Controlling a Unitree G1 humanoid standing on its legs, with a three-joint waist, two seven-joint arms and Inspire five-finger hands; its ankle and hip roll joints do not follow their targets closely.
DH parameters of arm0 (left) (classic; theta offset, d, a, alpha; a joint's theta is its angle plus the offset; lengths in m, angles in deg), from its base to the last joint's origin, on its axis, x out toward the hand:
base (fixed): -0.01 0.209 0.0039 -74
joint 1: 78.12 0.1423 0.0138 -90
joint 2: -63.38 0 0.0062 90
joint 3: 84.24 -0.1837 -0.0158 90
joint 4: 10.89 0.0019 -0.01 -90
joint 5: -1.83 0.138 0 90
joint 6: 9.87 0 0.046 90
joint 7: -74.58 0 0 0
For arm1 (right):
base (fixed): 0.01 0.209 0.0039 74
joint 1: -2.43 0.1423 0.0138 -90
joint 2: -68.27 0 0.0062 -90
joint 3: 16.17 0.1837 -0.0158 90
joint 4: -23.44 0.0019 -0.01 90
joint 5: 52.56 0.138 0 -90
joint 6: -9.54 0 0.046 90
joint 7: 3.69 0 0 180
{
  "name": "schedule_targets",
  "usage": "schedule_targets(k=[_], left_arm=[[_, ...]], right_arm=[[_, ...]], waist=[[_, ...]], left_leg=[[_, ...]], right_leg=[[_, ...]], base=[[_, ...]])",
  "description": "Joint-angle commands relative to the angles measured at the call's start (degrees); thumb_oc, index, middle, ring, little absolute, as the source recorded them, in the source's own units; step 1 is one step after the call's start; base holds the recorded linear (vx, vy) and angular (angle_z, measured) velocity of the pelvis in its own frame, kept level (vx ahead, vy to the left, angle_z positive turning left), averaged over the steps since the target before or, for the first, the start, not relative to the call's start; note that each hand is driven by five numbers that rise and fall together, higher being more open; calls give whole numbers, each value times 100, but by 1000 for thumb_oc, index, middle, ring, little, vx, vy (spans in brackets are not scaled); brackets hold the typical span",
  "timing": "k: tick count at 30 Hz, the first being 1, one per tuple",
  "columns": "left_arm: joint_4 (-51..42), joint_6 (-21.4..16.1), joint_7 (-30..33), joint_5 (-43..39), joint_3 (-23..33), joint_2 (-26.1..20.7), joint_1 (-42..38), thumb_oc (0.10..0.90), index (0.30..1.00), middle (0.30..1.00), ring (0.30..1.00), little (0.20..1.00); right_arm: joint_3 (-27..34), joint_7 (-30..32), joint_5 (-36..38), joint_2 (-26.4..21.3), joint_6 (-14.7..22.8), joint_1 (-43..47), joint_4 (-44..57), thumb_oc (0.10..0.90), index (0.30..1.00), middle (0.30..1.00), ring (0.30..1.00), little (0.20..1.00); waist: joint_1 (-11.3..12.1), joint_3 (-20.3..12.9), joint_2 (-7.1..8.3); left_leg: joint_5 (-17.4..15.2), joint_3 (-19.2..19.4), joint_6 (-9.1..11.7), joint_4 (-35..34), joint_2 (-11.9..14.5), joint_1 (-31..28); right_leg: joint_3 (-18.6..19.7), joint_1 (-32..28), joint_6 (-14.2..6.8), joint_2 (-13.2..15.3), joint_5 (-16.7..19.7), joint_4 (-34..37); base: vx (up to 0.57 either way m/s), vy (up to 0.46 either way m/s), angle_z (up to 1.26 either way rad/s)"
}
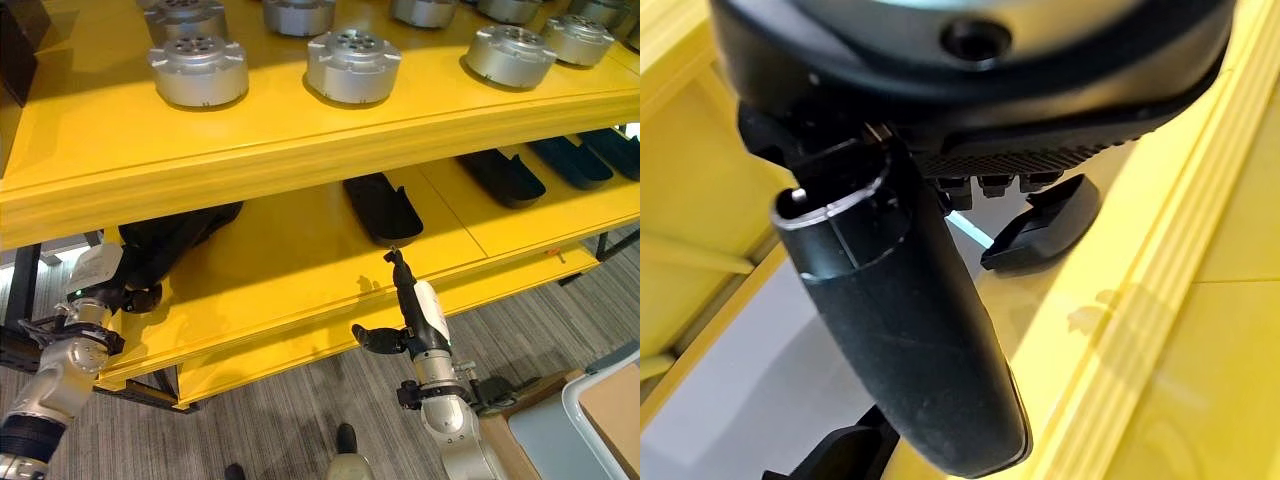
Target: Move parts from the plastic box to the shelf.
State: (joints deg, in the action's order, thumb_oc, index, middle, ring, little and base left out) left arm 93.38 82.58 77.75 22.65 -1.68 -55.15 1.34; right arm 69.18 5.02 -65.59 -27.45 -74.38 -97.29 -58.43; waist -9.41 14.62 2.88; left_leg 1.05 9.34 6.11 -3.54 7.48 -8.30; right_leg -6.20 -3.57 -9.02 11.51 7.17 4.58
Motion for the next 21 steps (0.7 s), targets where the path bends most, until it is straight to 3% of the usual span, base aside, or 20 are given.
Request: schedule_targets(k=[1, 5, 6, 9, 10, 11, 15, 21], left_arm=[[-108, -489, -461, -1104, -42, -543, -621, 400, 300, 300, 300, 300], [-35, -452, -927, -1907, -325, -833, -632, 400, 300, 300, 300, 300], [-116, -426, -1247, -2423, -530, -963, -675, 400, 300, 300, 300, 300], [-275, -361, -1403, -3268, -849, -1163, -746, 400, 300, 300, 300, 300], [-276, -358, -1403, -3278, -860, -1171, -754, 400, 300, 300, 300, 300], [-470, -332, -1451, -3931, -1062, -1300, -782, 400, 300, 300, 300, 300], [-881, -366, -1404, -5190, -1501, -1438, -927, 400, 300, 300, 300, 300], [-1003, -631, -970, -6465, -1935, -1300, -1282, 400, 300, 300, 300, 300]], right_arm=[[253, 28, 222, -77, 459, 188, 508, 900, 1000, 1000, 1000, 1000], [238, -12, 262, -20, 451, 146, 490, 900, 1000, 1000, 1000, 1000], [241, -30, 260, 7, 439, 111, 500, 900, 1000, 1000, 1000, 1000], [211, -11, 295, 41, 416, 106, 553, 900, 1000, 1000, 1000, 1000], [215, -12, 295, 48, 416, 103, 555, 900, 1000, 1000, 1000, 1000], [183, -2, 315, 61, 402, 109, 578, 900, 1000, 1000, 1000, 1000], [95, 36, 378, 21, 382, 84, 621, 900, 1000, 1000, 1000, 1000], [-40, 159, 468, -98, 340, 114, 618, 900, 1000, 1000, 1000, 1000]], waist=[[11, -511, -34], [-9, -524, -61], [-20, -534, -77], [-29, -540, -101], [-25, -540, -96], [-32, -540, -108], [-48, -536, -123], [-97, -533, -128]], left_leg=[[-274, -54, 277, 432, 617, -42], [-262, -40, 282, 423, 612, -47], [-249, -31, 285, 402, 608, -60], [-241, -31, 286, 390, 604, -75], [-241, -32, 286, 389, 605, -76], [-232, -30, 286, 369, 598, -90], [-213, -33, 290, 347, 593, -102], [-187, -33, 304, 319, 593, -119]], right_leg=[[93, 56, -433, 594, -467, -726], [109, 55, -449, 606, -441, -709], [110, 45, -460, 619, -421, -693], [97, 34, -470, 628, -398, -684], [96, 32, -470, 628, -397, -683], [101, 22, -480, 632, -383, -665], [101, 13, -495, 632, -362, -640], [63, -15, -513, 639, -352, -628]], base=[[0, 0, 0], [0, 0, 0], [0, 0, 0], [0, 0, 0], [0, 0, 0], [0, 0, 0], [0, 0, 0], [0, 0, 0]])
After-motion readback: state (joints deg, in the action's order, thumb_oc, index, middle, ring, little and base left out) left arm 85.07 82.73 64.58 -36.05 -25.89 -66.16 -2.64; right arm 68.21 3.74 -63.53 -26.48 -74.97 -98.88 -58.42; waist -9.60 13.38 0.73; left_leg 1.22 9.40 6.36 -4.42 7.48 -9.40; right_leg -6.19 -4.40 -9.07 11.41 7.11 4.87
